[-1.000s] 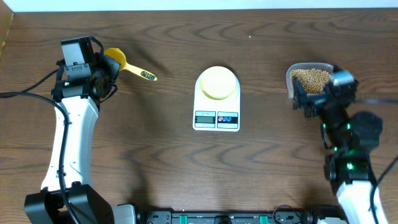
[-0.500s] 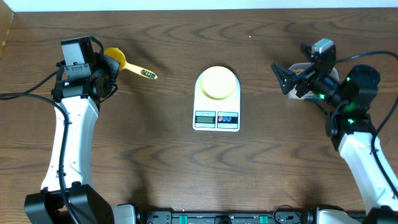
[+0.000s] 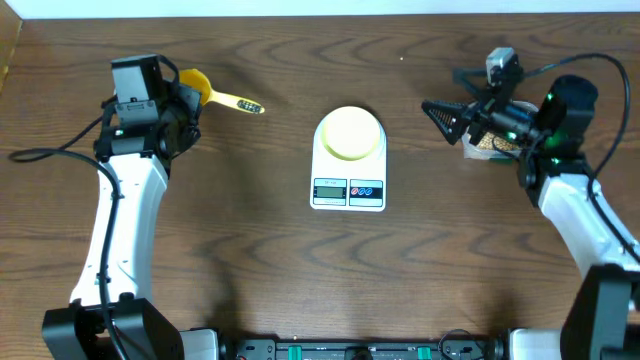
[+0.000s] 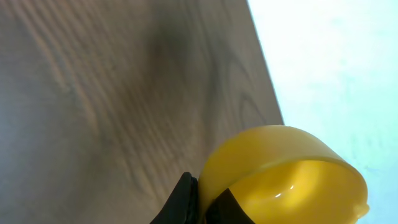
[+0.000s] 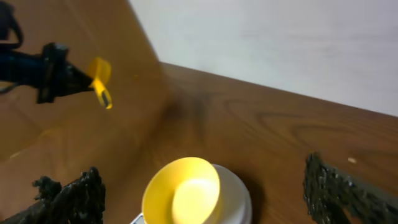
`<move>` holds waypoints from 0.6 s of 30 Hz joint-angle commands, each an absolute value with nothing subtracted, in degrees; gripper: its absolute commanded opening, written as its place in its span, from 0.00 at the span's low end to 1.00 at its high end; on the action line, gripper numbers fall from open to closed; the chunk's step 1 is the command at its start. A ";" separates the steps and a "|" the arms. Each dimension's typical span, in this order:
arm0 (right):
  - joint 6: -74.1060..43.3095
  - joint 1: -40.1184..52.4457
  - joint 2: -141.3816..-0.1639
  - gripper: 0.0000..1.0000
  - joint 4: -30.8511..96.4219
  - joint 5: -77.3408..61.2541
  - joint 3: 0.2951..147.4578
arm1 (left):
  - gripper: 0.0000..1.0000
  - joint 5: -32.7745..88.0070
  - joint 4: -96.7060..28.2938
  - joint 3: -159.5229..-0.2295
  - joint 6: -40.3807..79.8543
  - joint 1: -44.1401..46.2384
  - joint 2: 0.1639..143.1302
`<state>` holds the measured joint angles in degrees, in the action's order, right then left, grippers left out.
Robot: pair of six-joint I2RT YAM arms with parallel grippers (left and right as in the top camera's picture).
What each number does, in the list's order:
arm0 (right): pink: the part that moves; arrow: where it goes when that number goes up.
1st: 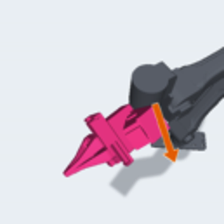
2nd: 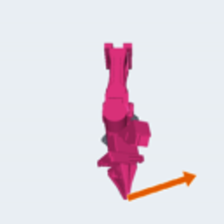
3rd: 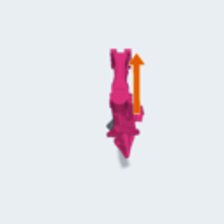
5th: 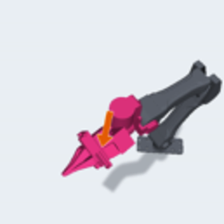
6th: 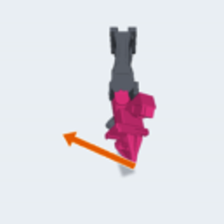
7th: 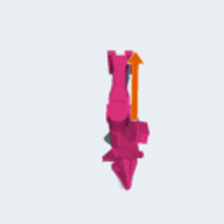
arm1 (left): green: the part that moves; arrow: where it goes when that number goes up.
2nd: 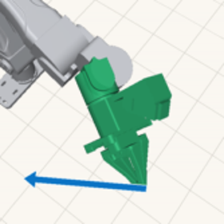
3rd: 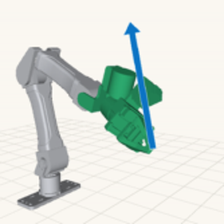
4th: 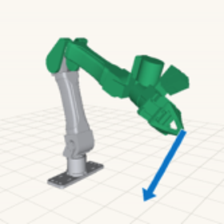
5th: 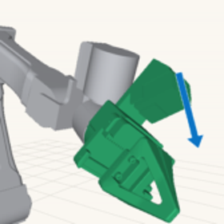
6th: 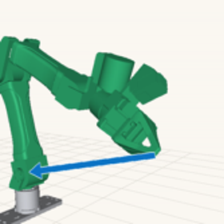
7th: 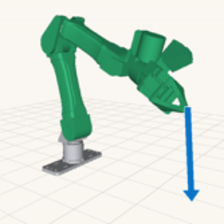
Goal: Scoop item into bowl and weigh 50g on scale
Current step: 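Swing the open right gripper left toward the yellow scoop's handle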
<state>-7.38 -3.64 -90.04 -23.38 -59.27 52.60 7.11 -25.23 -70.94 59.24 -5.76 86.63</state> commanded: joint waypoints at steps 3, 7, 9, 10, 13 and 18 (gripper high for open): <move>-14.00 -3.66 -96.20 0.99 -25.74 -68.75 59.33 | 0.08 6.39 -21.69 -71.16 60.40 -3.18 86.04; -19.81 -3.64 -100.16 0.99 -28.21 -69.17 61.98 | 0.08 6.37 -21.06 -71.16 65.78 -1.63 86.04; -20.58 -3.64 -100.64 0.99 -29.63 -69.17 61.98 | 0.08 6.37 -21.02 -71.16 67.26 -1.13 86.06; -20.62 -3.57 -100.68 0.99 -29.87 -69.19 61.98 | 0.08 6.37 -20.86 -71.16 67.42 -0.93 86.04; -22.48 -3.11 -100.66 0.99 -30.59 -69.14 61.98 | 0.08 6.44 -20.88 -71.16 67.42 -0.86 86.06; -22.50 -3.11 -100.66 0.99 -30.70 -68.79 61.98 | 0.08 7.97 -20.86 -71.16 67.66 -0.80 86.04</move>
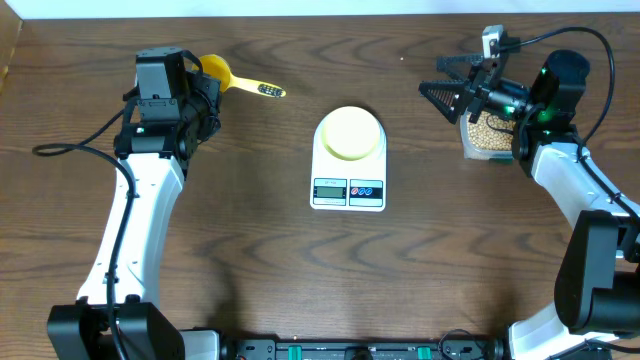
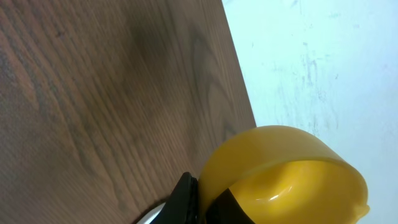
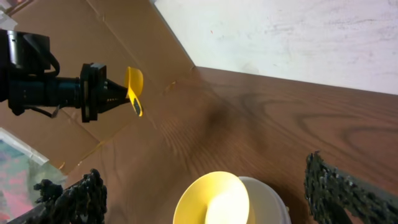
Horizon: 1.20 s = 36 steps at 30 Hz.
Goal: Scoop item into bowl and weigh 50g on scale
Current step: 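Swing the open right gripper left toward the yellow scoop's handle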
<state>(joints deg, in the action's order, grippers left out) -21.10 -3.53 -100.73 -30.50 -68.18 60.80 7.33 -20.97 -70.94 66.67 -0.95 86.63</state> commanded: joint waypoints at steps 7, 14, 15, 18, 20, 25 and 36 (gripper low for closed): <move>-32.51 -1.78 -100.66 0.99 -30.68 -63.51 61.98 | 0.08 8.43 -20.75 -71.16 68.53 -0.01 86.06; -38.98 3.11 -100.68 0.99 -31.22 -59.24 61.98 | 0.08 8.51 -18.65 -71.16 69.36 1.98 86.04; -38.98 4.01 -100.68 0.99 -31.68 -59.24 61.98 | 0.08 8.51 -18.37 -71.16 69.36 2.42 86.06; -38.98 6.22 -100.68 0.99 -32.93 -58.72 61.98 | 0.08 8.51 -17.58 -71.16 69.36 3.49 86.06; -38.96 7.99 -100.68 0.99 -33.45 -57.76 61.98 | 0.08 8.51 -17.17 -71.16 69.34 4.16 86.06; -38.96 10.52 -100.68 0.99 -34.20 -56.88 61.98 | 0.08 8.54 -17.02 -71.16 69.34 5.63 86.06; -41.80 11.42 -100.68 0.99 -35.66 -57.12 61.98 | 0.08 8.54 -15.20 -71.16 73.49 9.45 86.06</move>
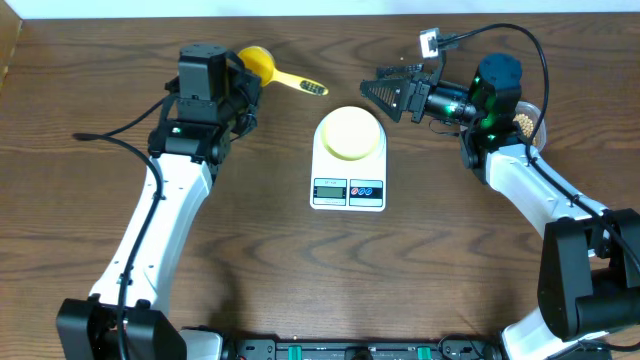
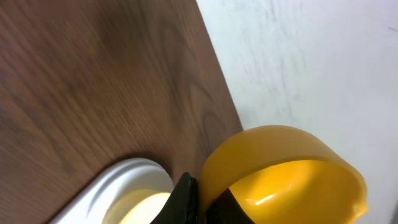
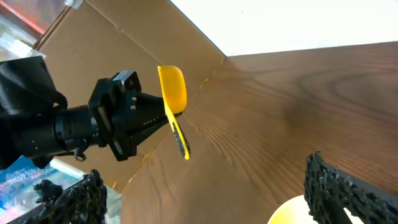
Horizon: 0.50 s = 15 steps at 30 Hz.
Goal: Scoop item into bowl and weigh 50g on scale
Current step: 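Swing the open right gripper left toward the yellow scoop's handle, then close the right gripper on the yellow scoop beside the left gripper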
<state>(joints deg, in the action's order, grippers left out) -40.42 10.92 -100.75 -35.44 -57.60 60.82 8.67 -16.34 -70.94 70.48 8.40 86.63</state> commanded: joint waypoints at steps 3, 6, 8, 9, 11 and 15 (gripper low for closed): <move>-43.68 11.46 -100.68 0.99 -36.53 -57.14 61.98 | 0.08 8.54 -12.47 -71.16 74.89 10.83 86.06; -45.43 11.70 -100.68 0.99 -38.37 -57.12 61.98 | 0.08 8.54 -11.05 -71.16 77.17 11.97 86.06; -47.22 11.79 -100.68 0.99 -40.95 -57.12 61.98 | 0.08 8.51 -10.94 -71.16 80.07 12.99 86.06; -48.21 11.81 -100.68 0.99 -42.15 -57.12 61.98 | 0.08 8.51 -10.92 -71.16 80.55 13.32 86.06; -49.41 11.97 -100.68 0.99 -44.18 -57.12 61.98 | 0.08 8.54 -10.41 -71.16 80.93 13.91 86.06; -51.90 12.10 -100.68 0.99 -47.57 -57.10 61.98 | 0.08 8.56 -8.27 -71.16 80.93 15.16 86.06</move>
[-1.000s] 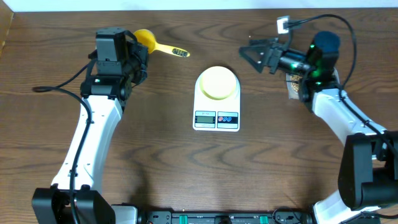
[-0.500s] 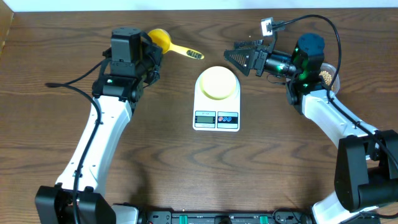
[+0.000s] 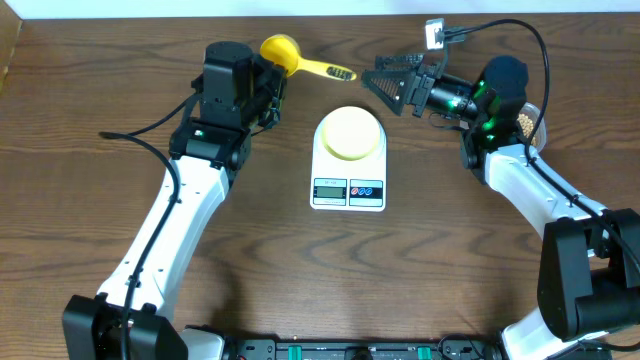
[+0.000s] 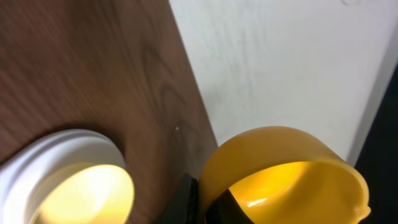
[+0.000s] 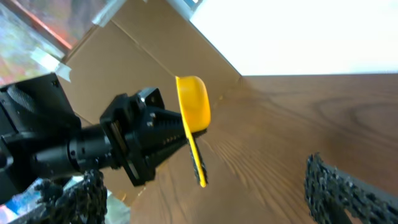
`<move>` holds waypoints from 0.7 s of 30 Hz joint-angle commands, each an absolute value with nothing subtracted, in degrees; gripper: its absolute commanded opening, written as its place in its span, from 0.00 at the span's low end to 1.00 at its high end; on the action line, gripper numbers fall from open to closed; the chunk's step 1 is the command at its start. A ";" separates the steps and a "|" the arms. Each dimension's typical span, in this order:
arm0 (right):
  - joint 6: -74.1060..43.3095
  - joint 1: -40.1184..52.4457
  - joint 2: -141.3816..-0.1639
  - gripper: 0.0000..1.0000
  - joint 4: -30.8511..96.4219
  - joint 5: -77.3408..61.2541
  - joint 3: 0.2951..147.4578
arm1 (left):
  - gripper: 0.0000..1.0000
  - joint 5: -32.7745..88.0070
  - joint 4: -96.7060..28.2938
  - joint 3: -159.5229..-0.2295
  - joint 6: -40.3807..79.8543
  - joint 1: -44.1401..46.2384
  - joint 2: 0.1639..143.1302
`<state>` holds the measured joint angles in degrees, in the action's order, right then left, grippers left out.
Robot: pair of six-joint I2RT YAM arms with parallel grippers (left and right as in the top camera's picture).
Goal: Scoop item into bowl and weigh 50g on scale
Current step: 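Close the right gripper on the yellow scoop beside the left gripper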
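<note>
My left gripper (image 3: 270, 72) is shut on a yellow scoop (image 3: 279, 48), whose handle (image 3: 335, 71) points right, behind the scale. In the left wrist view the scoop's cup (image 4: 287, 169) fills the lower right, with the fingers (image 4: 186, 198) clamped at its base. A yellow bowl (image 3: 350, 133) sits on the white scale (image 3: 348, 192) and also shows as the bowl (image 4: 78, 194) below the scoop. My right gripper (image 3: 385, 82) stands open just right of the handle's tip, facing the scoop (image 5: 193, 102). A container of grains (image 3: 528, 118) shows partly behind the right arm.
The left arm (image 3: 180, 220) stretches from the front left across the table. The right arm (image 3: 520, 180) reaches in from the right. A white wall runs along the table's far edge (image 3: 320, 14). A black cable (image 3: 130, 145) trails beside the left arm.
My left gripper has carried the scoop further right, so the handle's tip now lies close to the right gripper's open fingers. The right gripper has stayed almost where it was.
The left gripper first held the scoop at the far left, and the right gripper stood open by the grain container. Both then came toward the middle. The right gripper reached the scale's far right side, and the scoop now hangs behind the bowl.
</note>
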<state>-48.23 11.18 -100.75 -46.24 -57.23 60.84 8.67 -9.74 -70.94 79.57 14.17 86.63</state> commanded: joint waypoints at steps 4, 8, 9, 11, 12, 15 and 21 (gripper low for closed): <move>-55.99 12.10 -100.68 0.99 -49.63 -57.19 61.98 | 0.08 8.58 -5.67 -71.16 80.93 16.62 86.06; -58.33 12.10 -100.66 0.99 -51.94 -57.54 61.98 | 0.08 8.56 -4.95 -71.16 80.93 18.00 86.06; -58.41 12.10 -100.68 0.99 -52.88 -57.74 61.98 | 0.08 8.54 -4.91 -71.16 80.93 18.39 86.06; -58.76 12.12 -100.68 0.99 -54.02 -58.00 61.98 | 0.08 8.51 -4.78 -71.16 80.93 18.98 86.06; -58.98 12.12 -100.68 0.99 -54.63 -58.15 61.98 | 0.08 8.51 -4.51 -71.16 80.93 19.18 86.06; -59.35 12.12 -100.68 0.90 -56.12 -58.61 61.98 | 0.08 8.51 -3.68 -71.16 80.95 19.49 86.06; -59.33 12.12 -100.68 0.73 -56.60 -58.63 61.98 | 0.08 8.51 -3.51 -71.16 83.81 19.49 86.04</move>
